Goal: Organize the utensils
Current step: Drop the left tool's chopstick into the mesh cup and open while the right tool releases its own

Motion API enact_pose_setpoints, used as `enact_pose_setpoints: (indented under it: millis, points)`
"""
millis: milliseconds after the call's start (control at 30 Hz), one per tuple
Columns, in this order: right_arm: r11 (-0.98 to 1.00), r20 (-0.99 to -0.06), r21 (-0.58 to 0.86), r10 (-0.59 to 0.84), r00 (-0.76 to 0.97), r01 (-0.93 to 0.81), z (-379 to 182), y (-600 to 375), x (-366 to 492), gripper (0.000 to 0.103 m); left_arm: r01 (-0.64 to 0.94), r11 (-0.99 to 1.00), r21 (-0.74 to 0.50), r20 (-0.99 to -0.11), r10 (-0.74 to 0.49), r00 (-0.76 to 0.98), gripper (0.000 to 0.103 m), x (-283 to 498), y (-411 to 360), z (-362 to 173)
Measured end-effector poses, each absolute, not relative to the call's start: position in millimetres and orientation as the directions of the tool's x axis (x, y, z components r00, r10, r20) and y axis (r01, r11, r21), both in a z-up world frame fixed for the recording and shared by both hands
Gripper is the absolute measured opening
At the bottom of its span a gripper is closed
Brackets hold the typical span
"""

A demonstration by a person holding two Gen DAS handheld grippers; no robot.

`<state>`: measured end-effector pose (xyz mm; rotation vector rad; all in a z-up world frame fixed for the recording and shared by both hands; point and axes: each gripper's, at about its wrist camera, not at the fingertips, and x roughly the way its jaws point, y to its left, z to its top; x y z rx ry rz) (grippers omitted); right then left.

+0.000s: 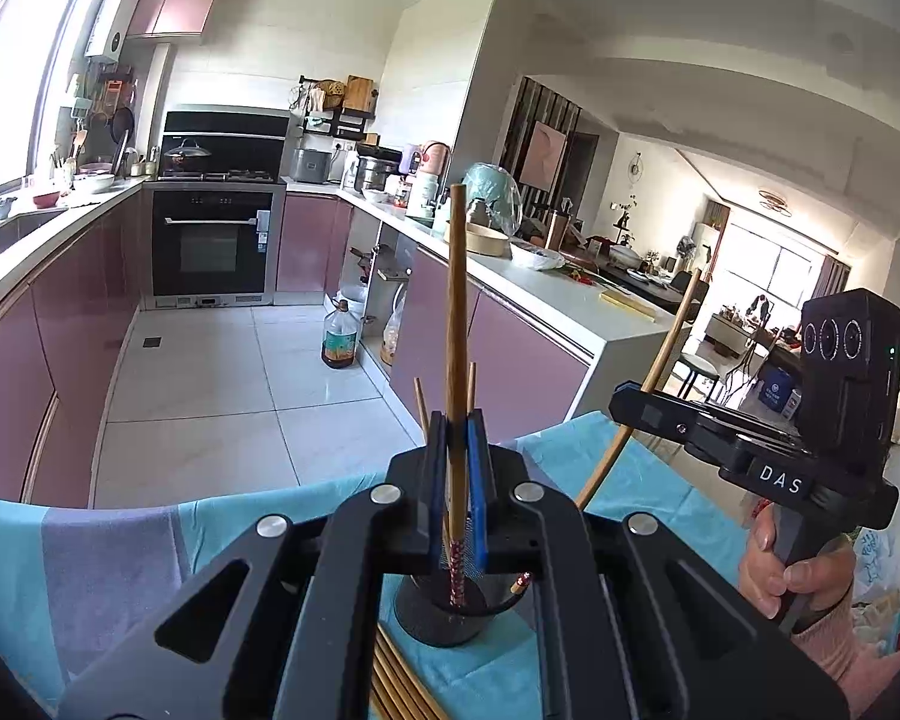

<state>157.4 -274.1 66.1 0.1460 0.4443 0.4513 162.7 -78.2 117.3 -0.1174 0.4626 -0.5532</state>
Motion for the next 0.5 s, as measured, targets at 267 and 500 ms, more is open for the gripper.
enact_pose_setpoints:
  millis: [267, 500]
  points:
    - [0.901, -0.464, 0.221, 0.435, 0.772, -0.374, 44, -262, 177, 0.006, 0.486, 0.843, -0.232, -0.472, -0.534, 0.701, 0.007, 186, -97, 90]
    - [0.904, -0.567, 0.193, 0.420, 0.708, -0.382, 22, -250, 189, 0.006, 0.494, 0.841, -0.220, -0.549, -0.525, 0.650, 0.007, 196, -110, 58]
